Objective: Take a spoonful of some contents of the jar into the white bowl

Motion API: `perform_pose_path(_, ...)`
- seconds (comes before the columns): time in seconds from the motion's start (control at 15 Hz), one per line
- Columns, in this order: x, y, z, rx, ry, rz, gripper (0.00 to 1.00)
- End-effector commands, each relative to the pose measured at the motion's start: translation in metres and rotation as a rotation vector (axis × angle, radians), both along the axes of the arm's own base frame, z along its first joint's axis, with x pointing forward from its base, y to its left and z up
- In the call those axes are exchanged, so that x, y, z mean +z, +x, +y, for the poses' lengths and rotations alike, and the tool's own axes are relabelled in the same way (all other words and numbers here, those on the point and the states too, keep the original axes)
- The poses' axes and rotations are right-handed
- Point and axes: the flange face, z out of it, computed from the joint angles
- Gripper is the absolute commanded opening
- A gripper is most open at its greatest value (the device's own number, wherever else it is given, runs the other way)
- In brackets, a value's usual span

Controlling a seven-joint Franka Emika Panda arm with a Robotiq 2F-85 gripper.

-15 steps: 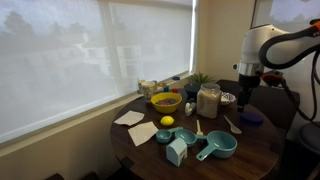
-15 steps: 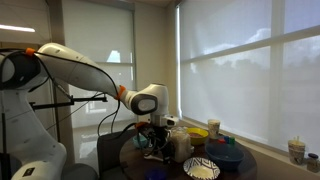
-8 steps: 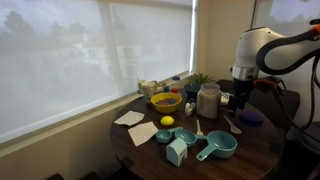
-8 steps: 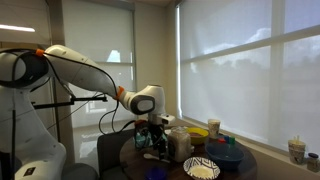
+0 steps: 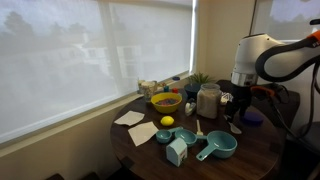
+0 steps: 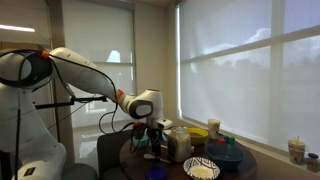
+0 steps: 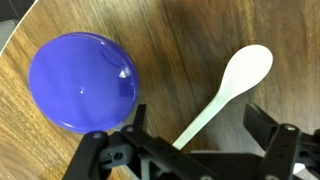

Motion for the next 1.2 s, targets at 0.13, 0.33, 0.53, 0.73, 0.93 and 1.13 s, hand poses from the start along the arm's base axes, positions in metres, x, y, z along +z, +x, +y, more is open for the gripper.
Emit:
perform_pose_path(0.13, -0.0090, 0.0030, 0.0048, -0.066, 0.037, -0.039, 0.68)
perform_pose_path(0.33, -0.0106, 0.0060, 0.0053, -0.082, 0.053, -0.056, 0.83)
perform_pose_path(0.53, -0.0127, 0.0084, 0.0065, -0.086, 0.068, -0.062, 0.54)
perform_pose_path(0.73, -0.0149, 0.0095, 0.0071, -0.090, 0.078, -0.059, 0.32)
perform_pose_path(0.93, -0.0145, 0.0094, 0.0042, -0.102, 0.092, -0.054, 0.12)
perform_pose_path(1.13, -0.0091, 0.0083, 0.0028, -0.108, 0.103, -0.057, 0.00)
